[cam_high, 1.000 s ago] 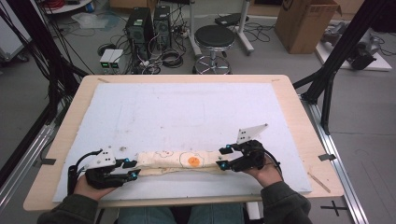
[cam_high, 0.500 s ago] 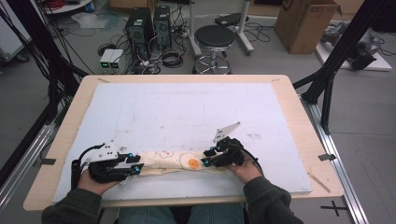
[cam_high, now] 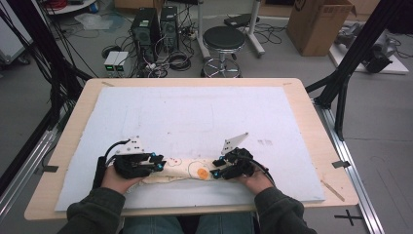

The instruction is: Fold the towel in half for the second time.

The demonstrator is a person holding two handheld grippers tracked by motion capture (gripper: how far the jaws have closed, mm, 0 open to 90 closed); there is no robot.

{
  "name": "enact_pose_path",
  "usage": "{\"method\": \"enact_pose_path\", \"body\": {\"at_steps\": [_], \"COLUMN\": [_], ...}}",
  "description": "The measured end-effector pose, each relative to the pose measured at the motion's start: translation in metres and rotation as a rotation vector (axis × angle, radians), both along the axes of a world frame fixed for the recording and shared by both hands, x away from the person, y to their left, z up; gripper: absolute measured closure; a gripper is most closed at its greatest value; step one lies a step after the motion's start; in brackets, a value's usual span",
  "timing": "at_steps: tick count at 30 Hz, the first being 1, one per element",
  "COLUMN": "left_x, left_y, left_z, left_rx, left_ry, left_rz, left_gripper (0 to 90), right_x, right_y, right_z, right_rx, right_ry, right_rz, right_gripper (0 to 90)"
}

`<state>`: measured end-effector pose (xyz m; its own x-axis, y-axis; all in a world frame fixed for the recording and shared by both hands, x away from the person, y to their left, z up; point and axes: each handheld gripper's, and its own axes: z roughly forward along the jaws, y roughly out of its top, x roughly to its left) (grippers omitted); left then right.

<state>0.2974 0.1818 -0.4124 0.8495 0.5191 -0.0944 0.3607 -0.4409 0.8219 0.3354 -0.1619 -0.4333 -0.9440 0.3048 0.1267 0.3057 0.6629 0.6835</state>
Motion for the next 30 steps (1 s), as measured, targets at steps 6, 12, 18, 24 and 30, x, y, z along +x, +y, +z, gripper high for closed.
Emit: {"method": "enact_pose_path", "body": {"at_steps": [6, 12, 18, 24, 30], "left_x": [-0.006, -0.014, -0.015, -0.014, -0.007], "left_y": [-0.007, -0.005, -0.005, -0.007, -0.016], "left_z": [-0.012, -0.021, -0.023, -0.014, -0.005], "left_rx": [0.060, 0.074, 0.082, 0.054, 0.061], "left_ry": [0.055, 0.079, 0.072, 0.045, 0.021], "left_rz": [-0.056, -0.063, -0.064, -0.058, -0.062], "left_gripper": [76.1, 76.4, 75.1, 73.0, 73.0], "right_x": [0.002, 0.003, -0.001, -0.004, -0.002], "right_y": [-0.002, -0.002, 0.008, 0.038, 0.059], "right_z": [-0.001, -0.001, 0.012, 0.020, 0.021], "right_rx": [-0.002, -0.006, 0.051, 0.056, 0.018], "right_ry": [-0.012, -0.025, -0.032, -0.048, -0.067], "right_rz": [-0.020, -0.042, -0.039, 0.011, 0.029], "right_gripper": [55.6, 55.5, 53.2, 51.4, 51.6]}}
